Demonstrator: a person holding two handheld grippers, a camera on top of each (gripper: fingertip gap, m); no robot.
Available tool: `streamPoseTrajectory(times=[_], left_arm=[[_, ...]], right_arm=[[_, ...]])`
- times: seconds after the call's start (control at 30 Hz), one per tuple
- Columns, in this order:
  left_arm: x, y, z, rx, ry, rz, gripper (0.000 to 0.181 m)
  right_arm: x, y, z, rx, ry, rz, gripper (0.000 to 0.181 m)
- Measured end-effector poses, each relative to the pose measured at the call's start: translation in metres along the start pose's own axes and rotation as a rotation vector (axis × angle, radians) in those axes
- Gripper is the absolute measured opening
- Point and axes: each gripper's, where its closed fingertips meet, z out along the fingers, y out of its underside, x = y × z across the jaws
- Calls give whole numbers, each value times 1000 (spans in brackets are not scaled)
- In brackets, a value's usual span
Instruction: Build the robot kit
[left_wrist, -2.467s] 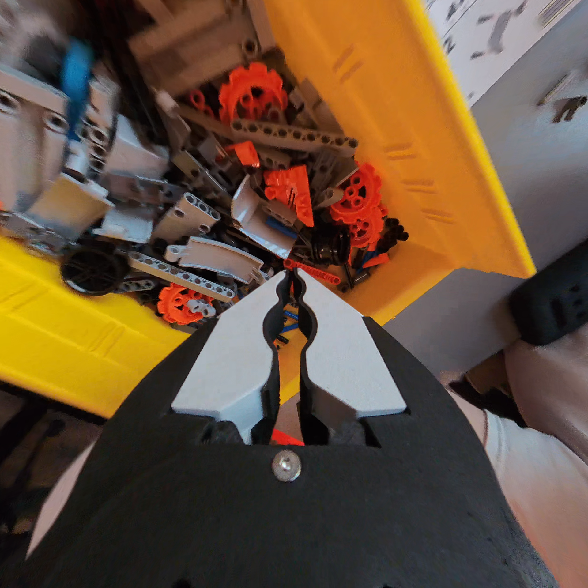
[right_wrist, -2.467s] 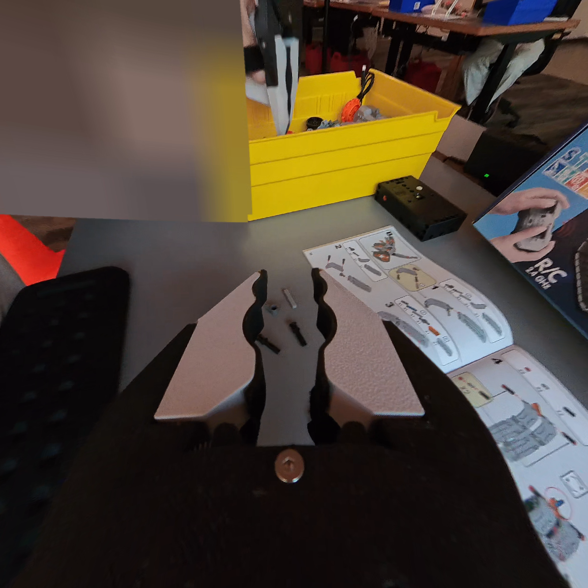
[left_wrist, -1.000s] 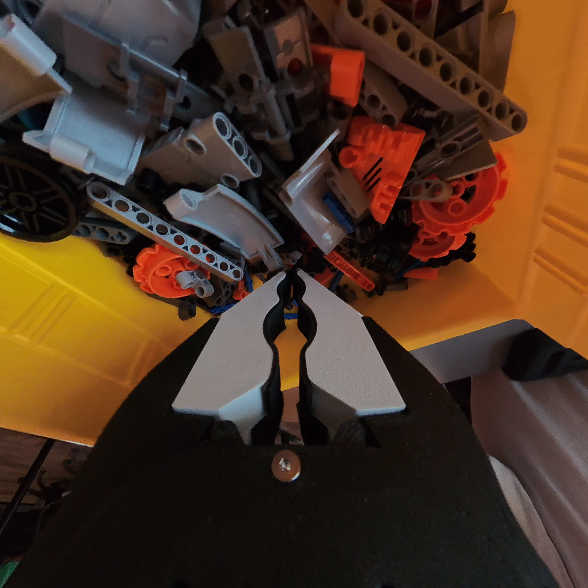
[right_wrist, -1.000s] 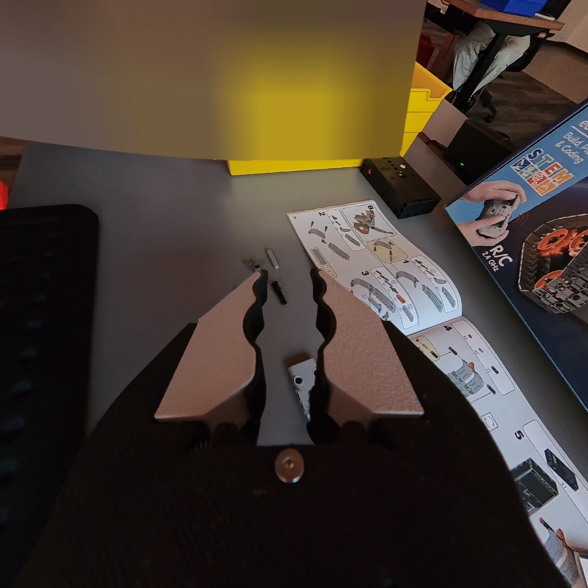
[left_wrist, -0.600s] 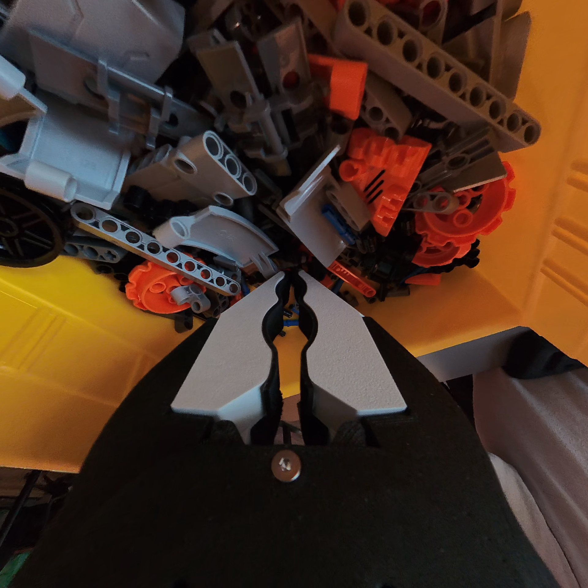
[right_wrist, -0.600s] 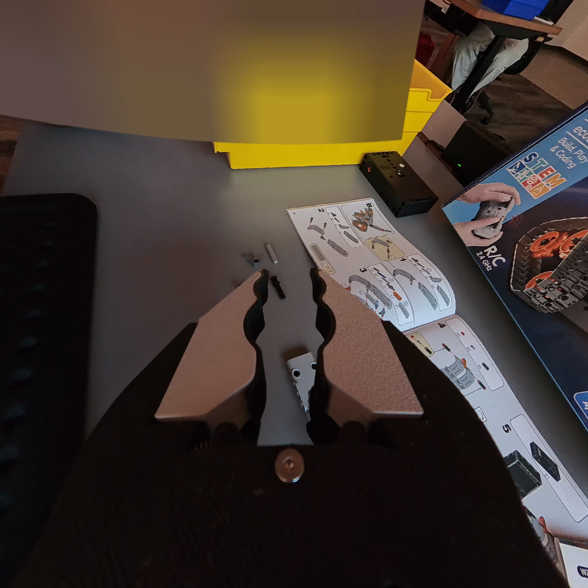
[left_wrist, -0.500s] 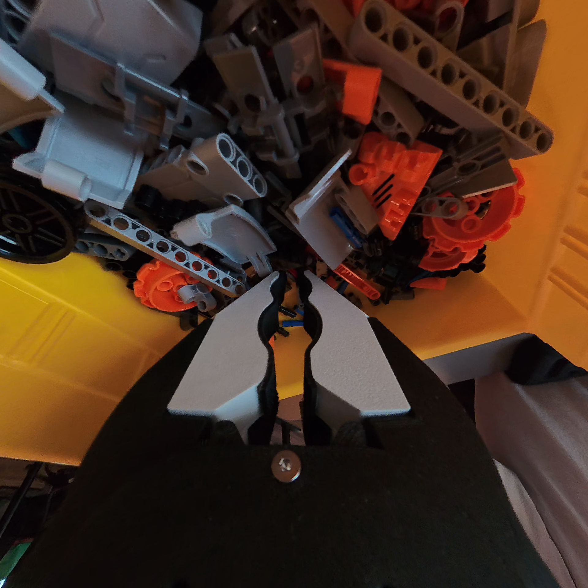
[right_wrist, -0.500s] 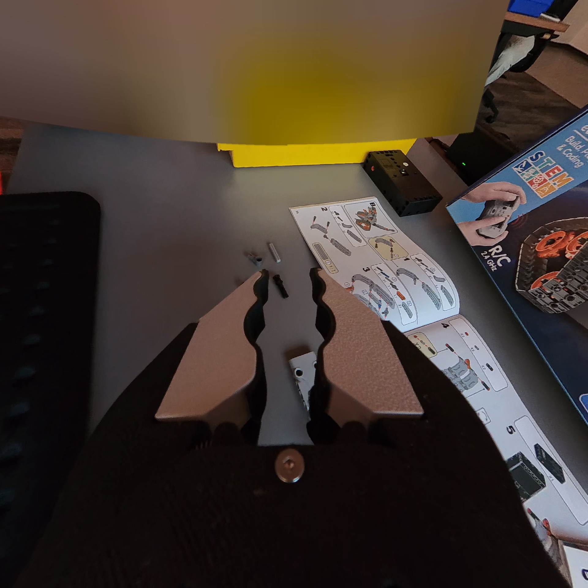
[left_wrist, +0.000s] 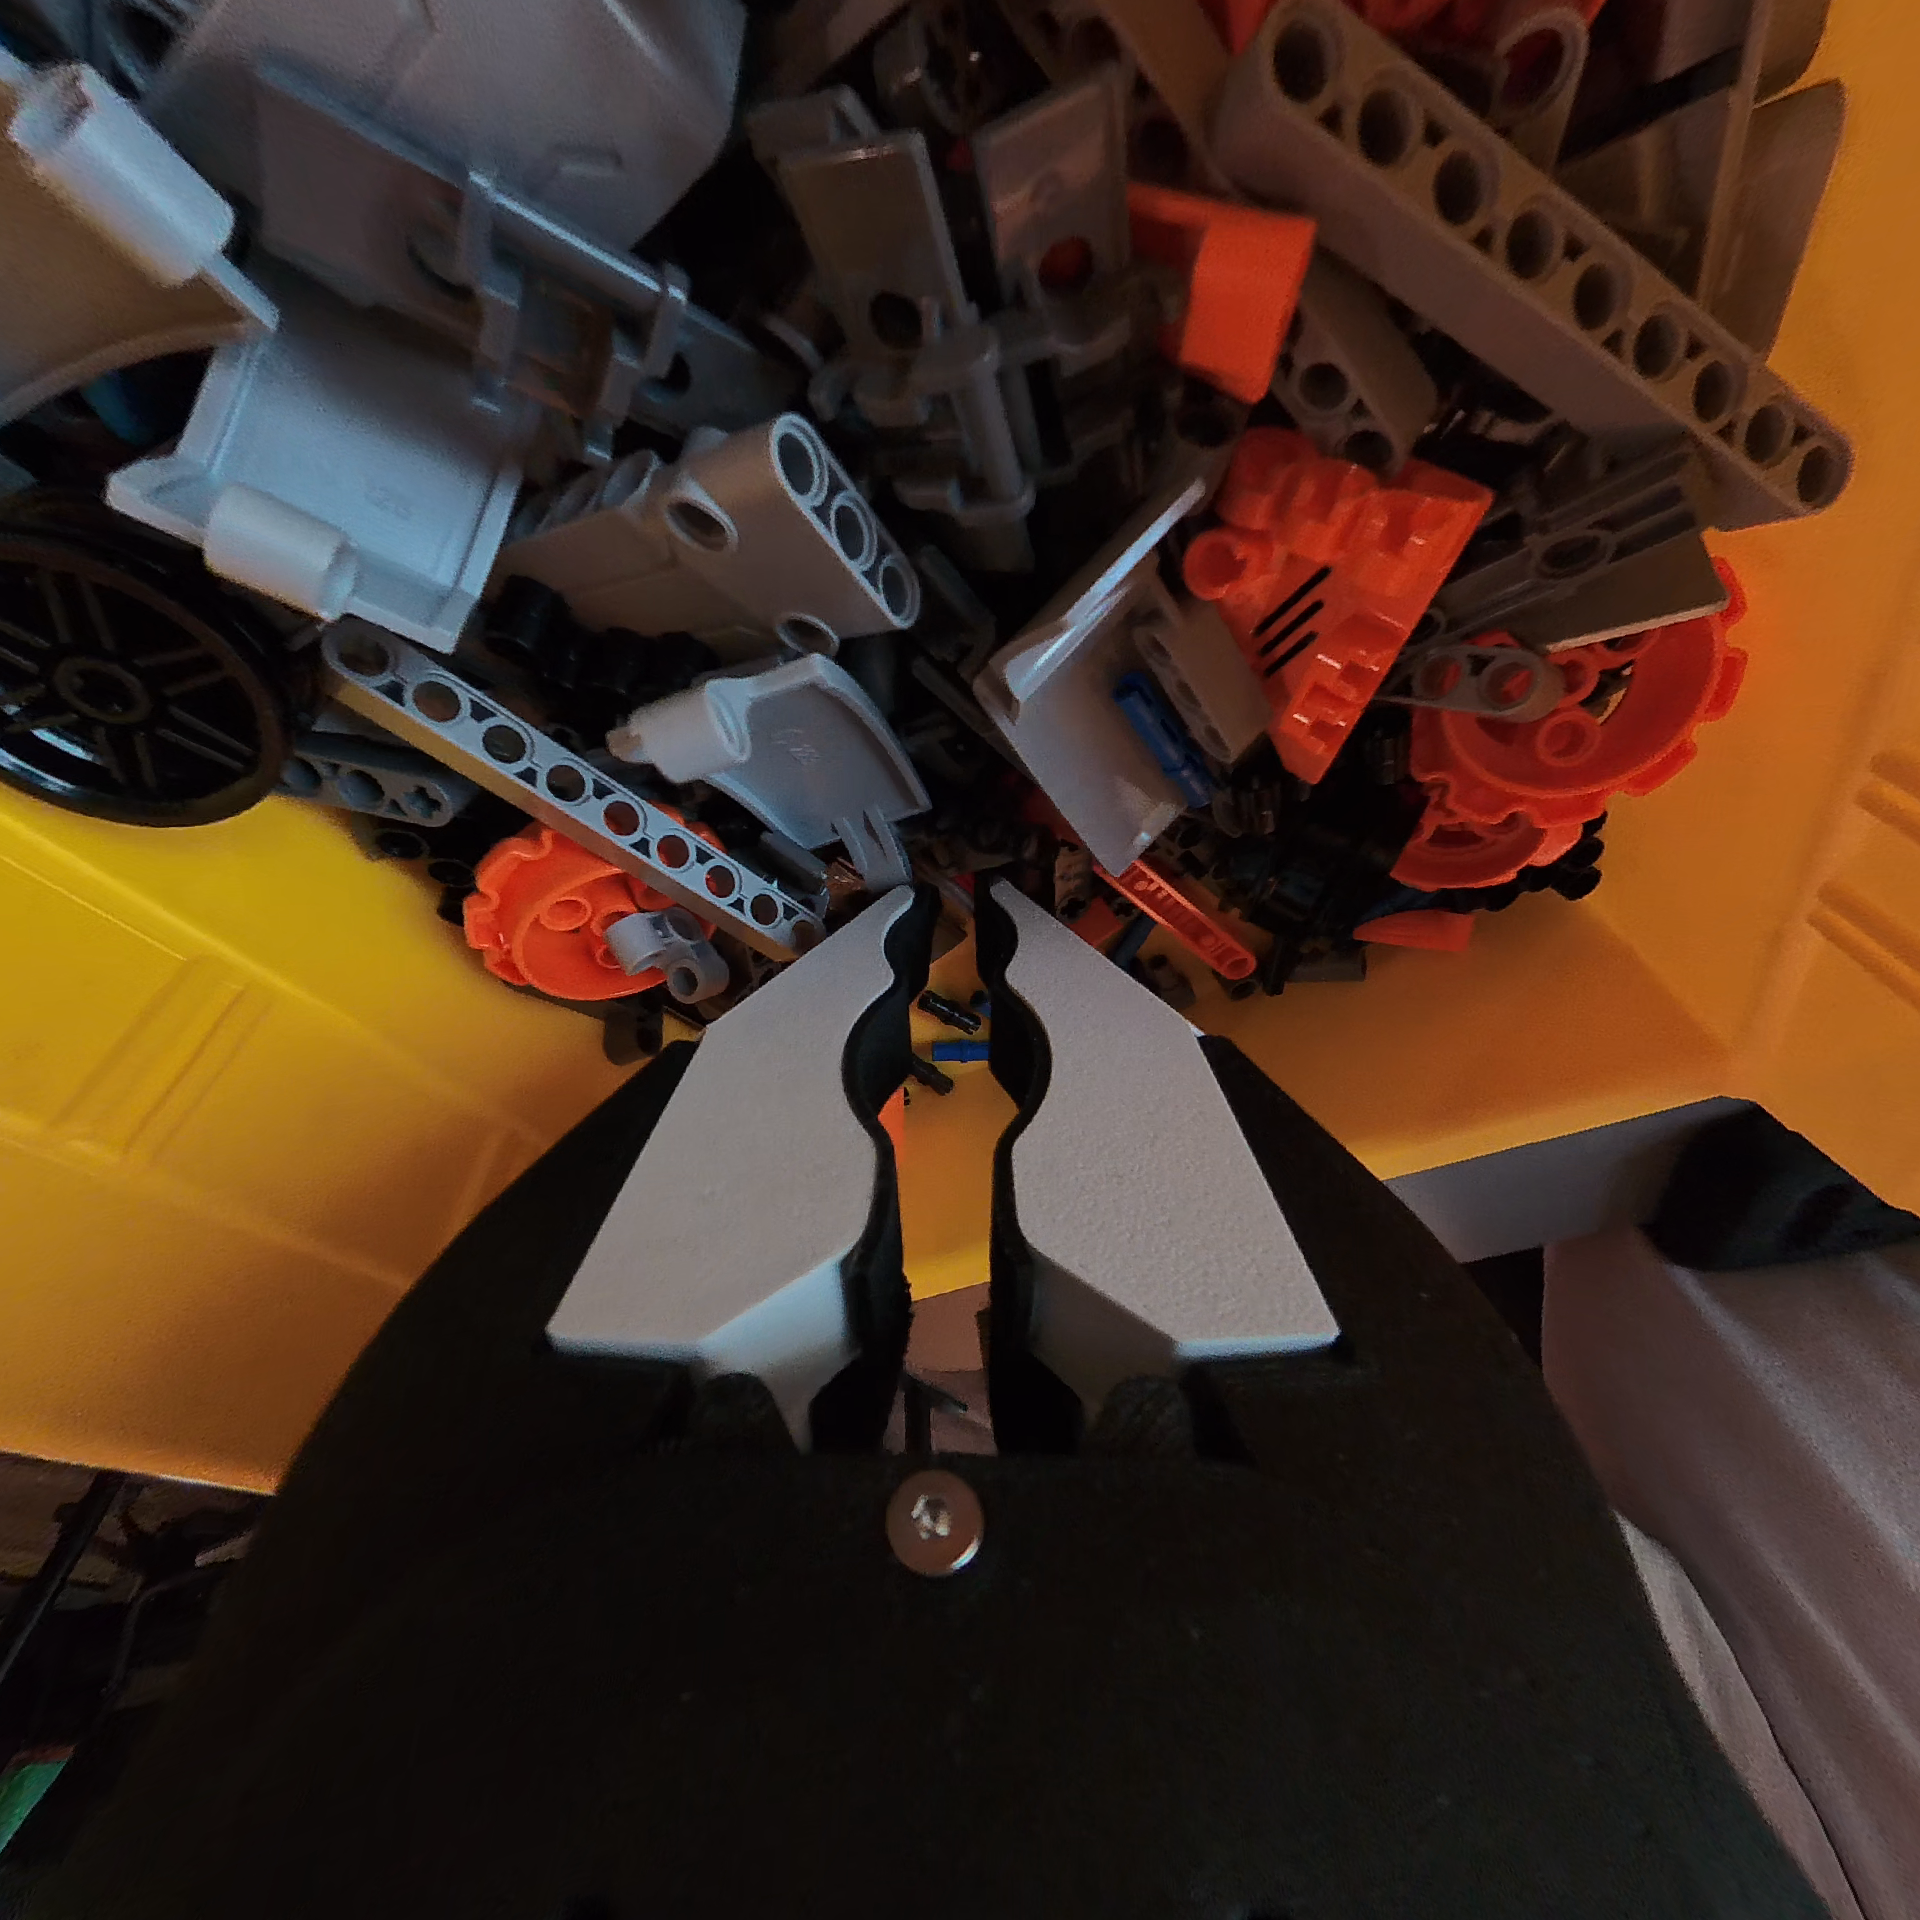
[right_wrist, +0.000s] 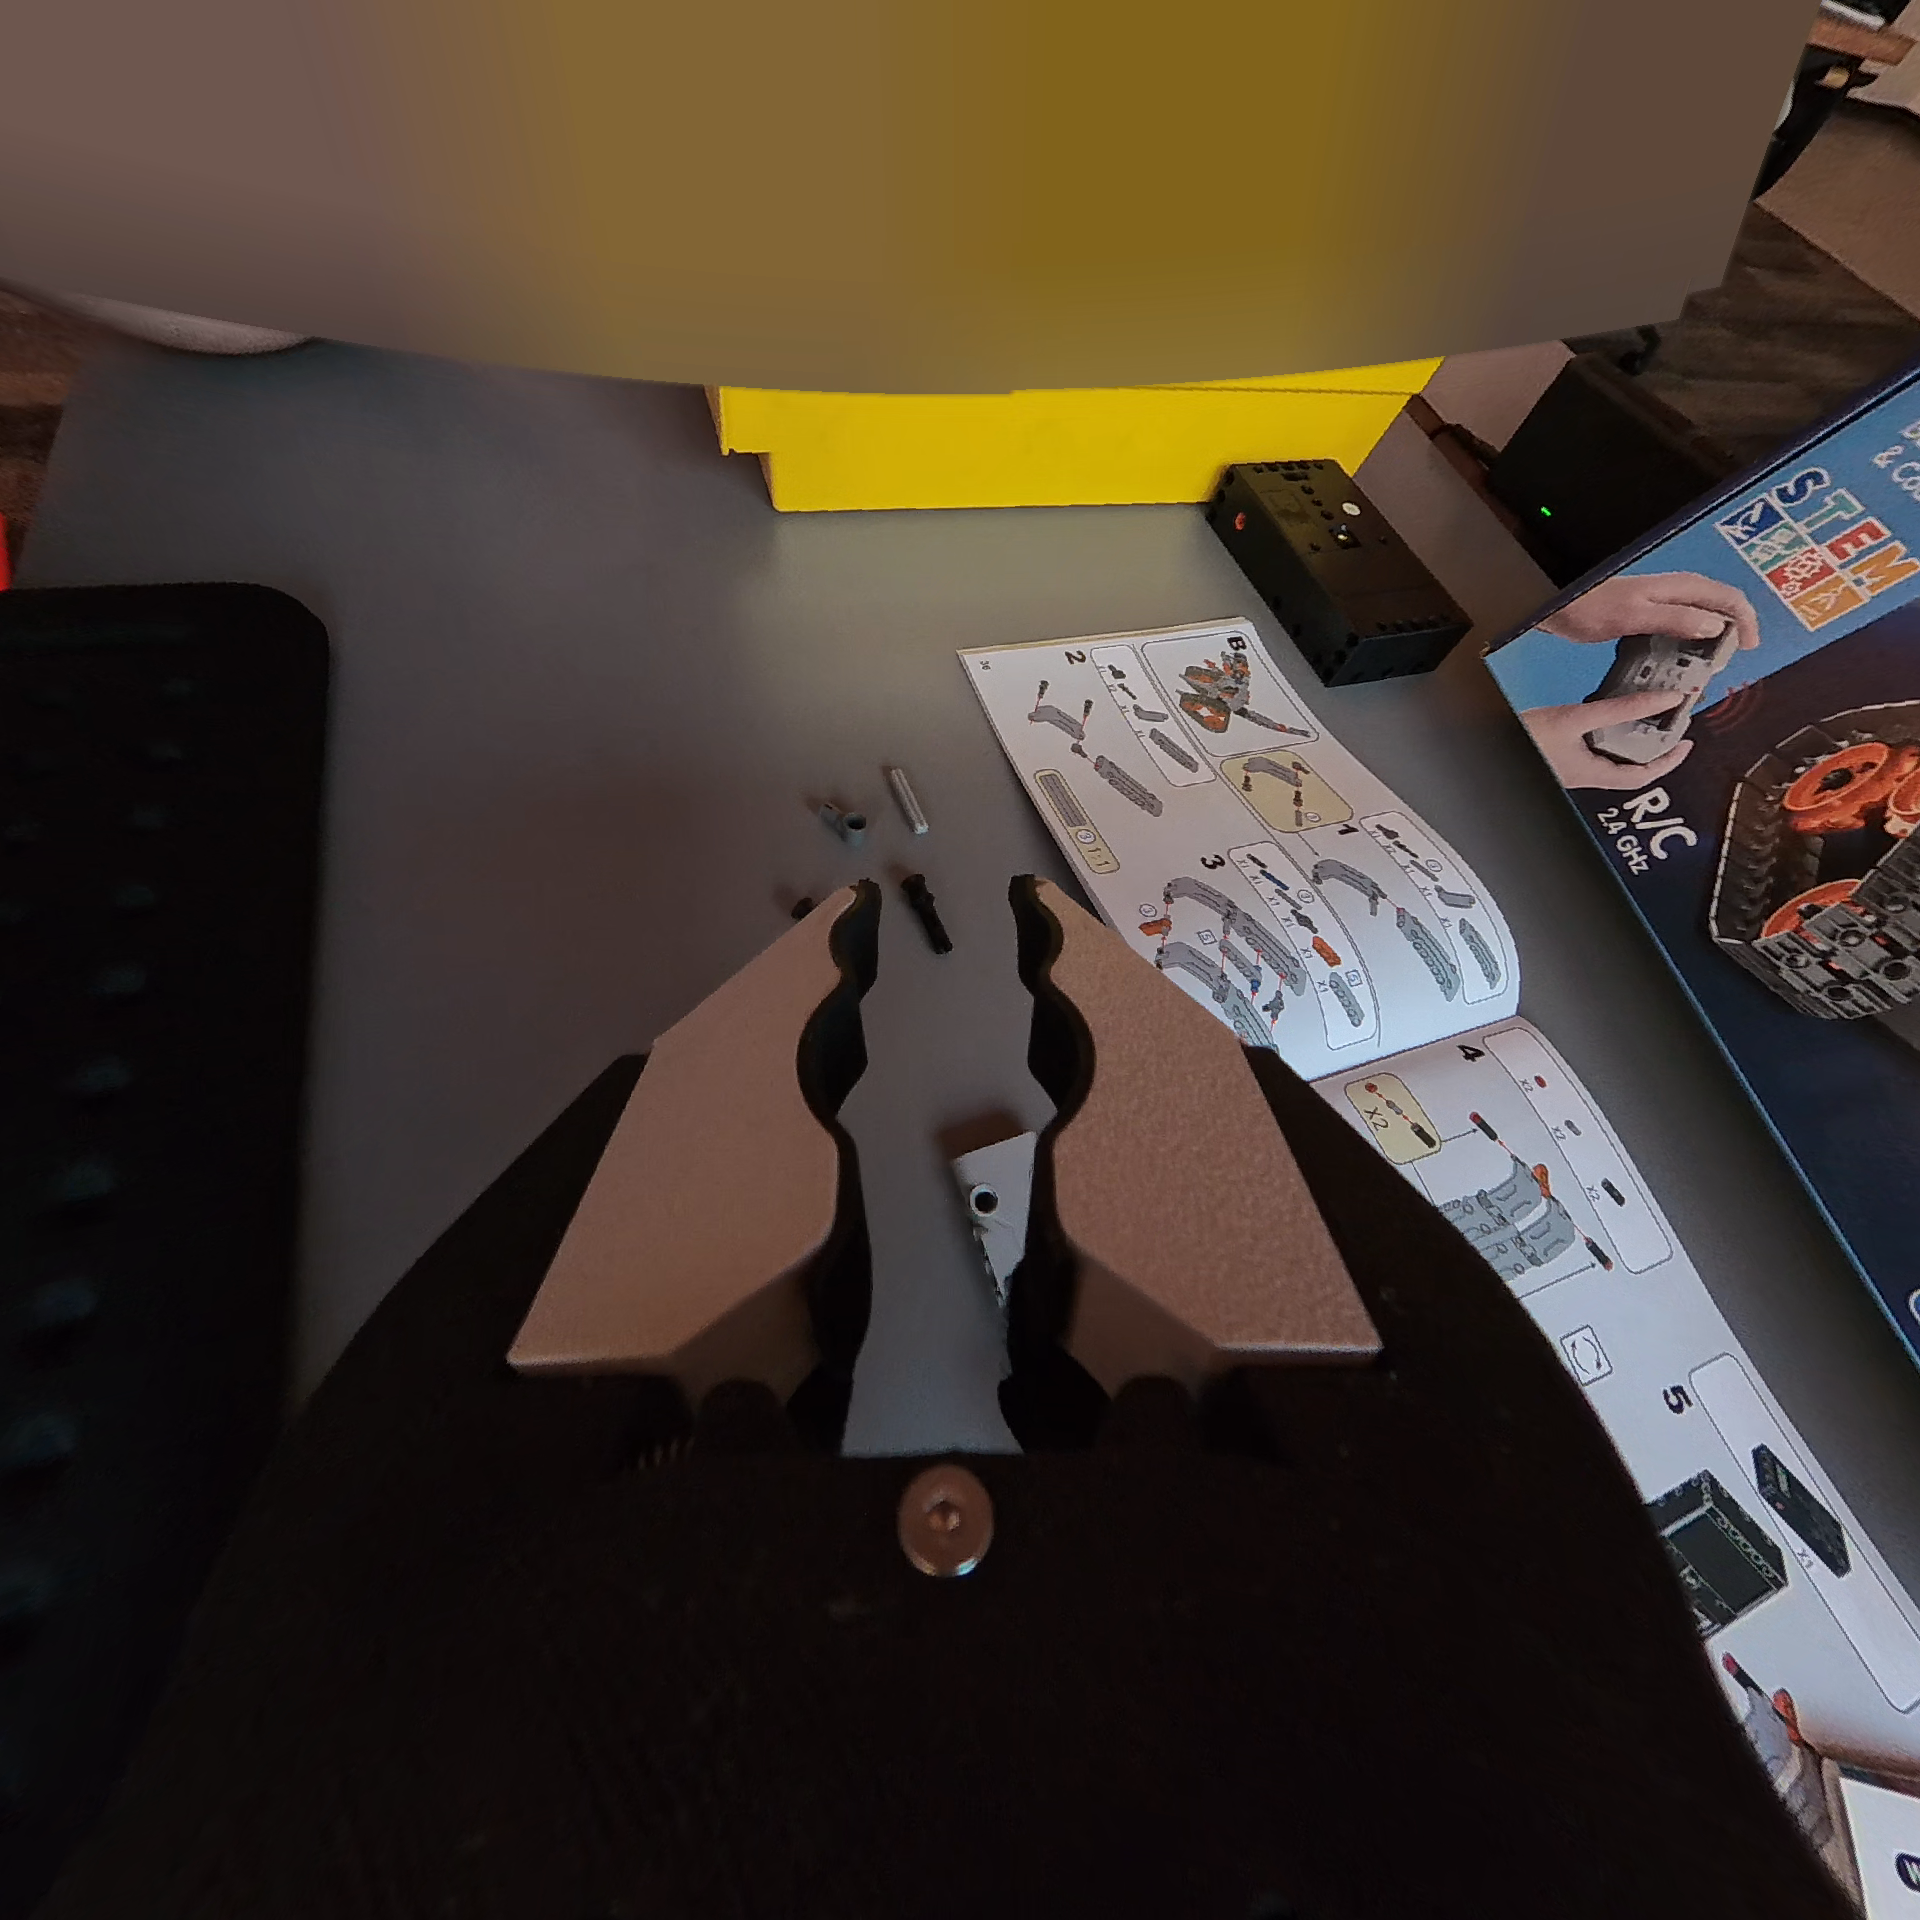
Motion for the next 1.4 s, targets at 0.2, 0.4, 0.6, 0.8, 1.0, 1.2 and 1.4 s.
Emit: streamPoseTrajectory(times=[0.2,0.4,0.6,0.8,1.0,1.2,1.4], left_arm=[[-1,0,-1,11,19,-12,7],[-1,-1,0,17,27,-33,10],[-4,-1,3,7,23,-62,8],[-4,4,6,-21,21,-57,4],[-10,13,8,-61,-1,-104,6],[-9,10,6,-39,-6,-115,8],[-7,9,11,-58,41,-140,7]], right_arm=[[-1,3,1,-16,-8,-2,25],[-4,4,2,-24,-17,-14,25],[-5,6,2,-35,-21,-25,25],[-6,8,3,-49,-25,-34,25],[-8,10,4,-57,-31,-41,24],[-9,11,4,-64,-35,-46,24],[-9,12,4,-69,-35,-50,24]])
